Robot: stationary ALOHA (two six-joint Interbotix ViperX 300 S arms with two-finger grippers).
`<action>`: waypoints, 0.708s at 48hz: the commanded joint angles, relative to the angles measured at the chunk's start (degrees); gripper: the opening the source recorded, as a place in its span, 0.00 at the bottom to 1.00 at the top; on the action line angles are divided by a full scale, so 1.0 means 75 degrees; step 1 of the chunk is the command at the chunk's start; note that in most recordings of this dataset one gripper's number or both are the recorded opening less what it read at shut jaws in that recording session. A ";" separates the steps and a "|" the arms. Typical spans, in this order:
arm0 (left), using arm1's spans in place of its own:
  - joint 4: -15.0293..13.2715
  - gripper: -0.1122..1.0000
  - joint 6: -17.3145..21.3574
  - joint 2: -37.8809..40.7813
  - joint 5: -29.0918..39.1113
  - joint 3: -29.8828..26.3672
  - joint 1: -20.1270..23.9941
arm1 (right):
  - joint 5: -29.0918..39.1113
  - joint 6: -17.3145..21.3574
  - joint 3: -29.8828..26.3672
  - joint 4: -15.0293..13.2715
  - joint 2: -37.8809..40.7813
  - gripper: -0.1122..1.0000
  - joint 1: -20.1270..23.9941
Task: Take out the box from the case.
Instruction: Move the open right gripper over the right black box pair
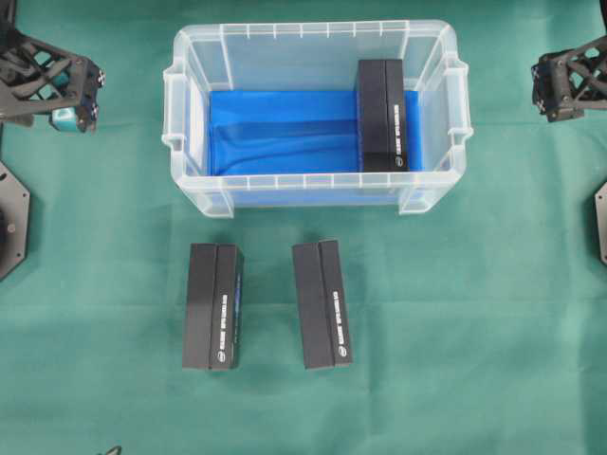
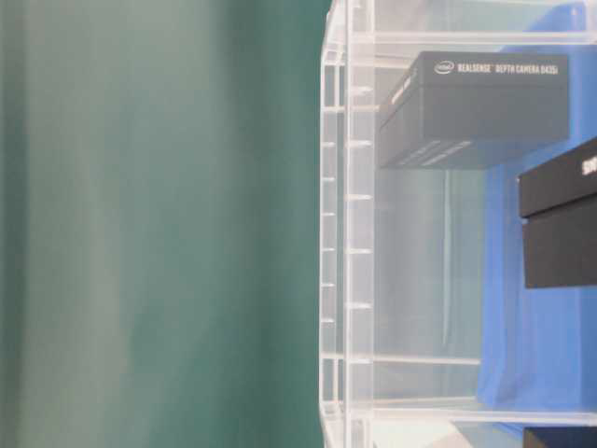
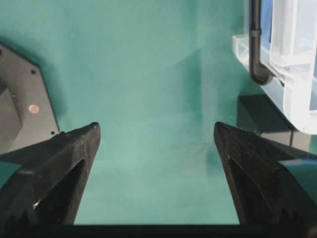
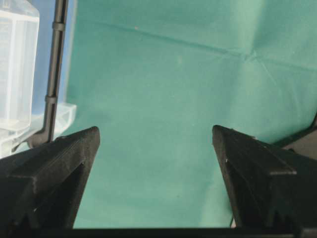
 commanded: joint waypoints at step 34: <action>0.0012 0.95 -0.0129 -0.0023 -0.0152 -0.0176 0.0023 | -0.1277 0.0656 -0.1148 0.0047 0.1617 0.92 -0.0012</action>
